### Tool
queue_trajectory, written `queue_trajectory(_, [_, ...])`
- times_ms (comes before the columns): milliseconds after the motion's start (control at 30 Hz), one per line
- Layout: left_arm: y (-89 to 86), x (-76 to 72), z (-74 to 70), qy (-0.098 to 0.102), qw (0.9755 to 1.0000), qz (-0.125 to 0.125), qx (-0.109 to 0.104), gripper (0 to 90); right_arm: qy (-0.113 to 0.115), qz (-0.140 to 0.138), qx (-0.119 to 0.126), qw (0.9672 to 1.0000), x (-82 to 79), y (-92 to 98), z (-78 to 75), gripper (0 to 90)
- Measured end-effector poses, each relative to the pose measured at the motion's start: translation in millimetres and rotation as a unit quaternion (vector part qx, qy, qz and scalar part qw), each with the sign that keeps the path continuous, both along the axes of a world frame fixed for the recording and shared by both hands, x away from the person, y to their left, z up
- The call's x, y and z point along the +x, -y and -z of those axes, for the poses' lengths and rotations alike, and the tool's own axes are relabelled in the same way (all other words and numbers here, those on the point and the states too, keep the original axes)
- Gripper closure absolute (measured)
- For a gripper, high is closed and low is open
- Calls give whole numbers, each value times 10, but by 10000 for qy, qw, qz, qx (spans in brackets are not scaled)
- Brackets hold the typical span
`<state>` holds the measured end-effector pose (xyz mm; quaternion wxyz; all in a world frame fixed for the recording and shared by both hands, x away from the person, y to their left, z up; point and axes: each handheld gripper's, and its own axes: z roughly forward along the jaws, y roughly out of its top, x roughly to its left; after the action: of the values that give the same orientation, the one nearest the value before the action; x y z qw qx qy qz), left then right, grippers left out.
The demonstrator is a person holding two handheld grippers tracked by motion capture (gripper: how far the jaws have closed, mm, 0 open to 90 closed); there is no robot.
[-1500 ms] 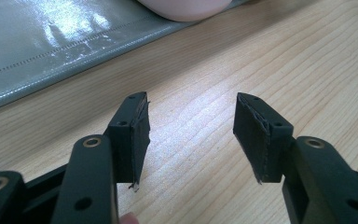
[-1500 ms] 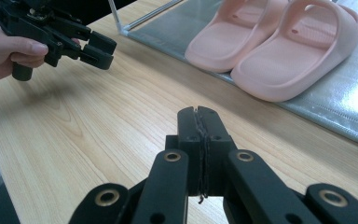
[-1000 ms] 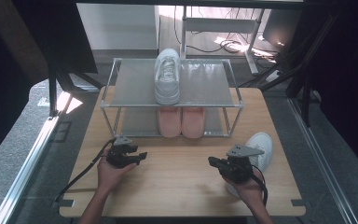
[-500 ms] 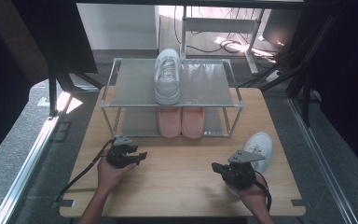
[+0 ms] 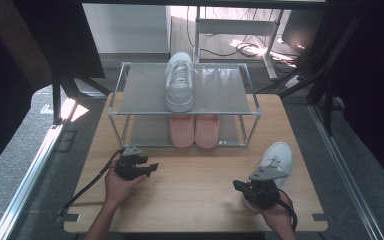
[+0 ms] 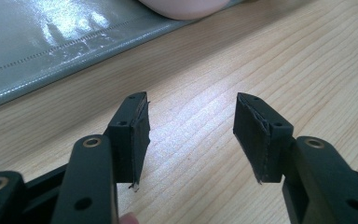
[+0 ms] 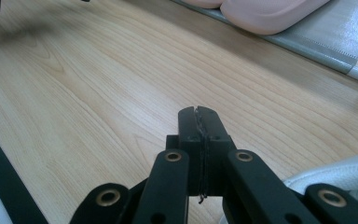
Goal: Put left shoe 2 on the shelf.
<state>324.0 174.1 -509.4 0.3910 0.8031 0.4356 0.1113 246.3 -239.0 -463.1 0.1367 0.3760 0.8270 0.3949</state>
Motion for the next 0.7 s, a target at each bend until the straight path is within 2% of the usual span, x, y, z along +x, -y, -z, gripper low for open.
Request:
queue_trajectory(333, [-6,-1,-1,-5,10000,-19,-18,466,-12,62,-205,9998,-44,25,37,900])
queue_trajectory(700, [-6,-11,-15,7,10000,-29,-19,465,-16,143,-310,9994,-79,69,62,900])
